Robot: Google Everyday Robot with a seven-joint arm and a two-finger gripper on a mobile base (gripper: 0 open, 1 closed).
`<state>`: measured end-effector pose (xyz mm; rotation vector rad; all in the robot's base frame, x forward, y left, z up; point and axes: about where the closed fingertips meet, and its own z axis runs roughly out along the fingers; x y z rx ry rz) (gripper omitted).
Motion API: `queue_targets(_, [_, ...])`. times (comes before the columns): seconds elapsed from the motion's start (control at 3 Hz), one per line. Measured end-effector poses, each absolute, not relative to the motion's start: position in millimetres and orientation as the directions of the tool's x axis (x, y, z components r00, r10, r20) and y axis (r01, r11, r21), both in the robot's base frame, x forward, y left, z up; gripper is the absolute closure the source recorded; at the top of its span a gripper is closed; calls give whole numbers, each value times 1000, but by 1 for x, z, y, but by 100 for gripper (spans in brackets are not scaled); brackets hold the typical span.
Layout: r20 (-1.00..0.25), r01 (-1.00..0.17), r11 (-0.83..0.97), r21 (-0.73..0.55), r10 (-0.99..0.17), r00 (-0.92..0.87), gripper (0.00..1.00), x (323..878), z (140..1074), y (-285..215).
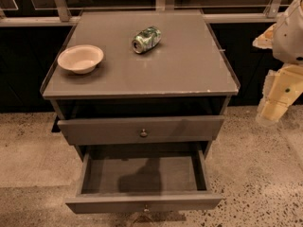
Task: Close middle drawer
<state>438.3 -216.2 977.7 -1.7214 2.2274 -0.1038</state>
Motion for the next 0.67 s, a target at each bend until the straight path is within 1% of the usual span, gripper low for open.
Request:
queue_targets(0.33, [-208, -929, 270, -252, -953, -220, 0, 438, 978, -216])
queue_targets(0.67, [-217, -920, 271, -283, -953, -214, 0, 435, 983, -212])
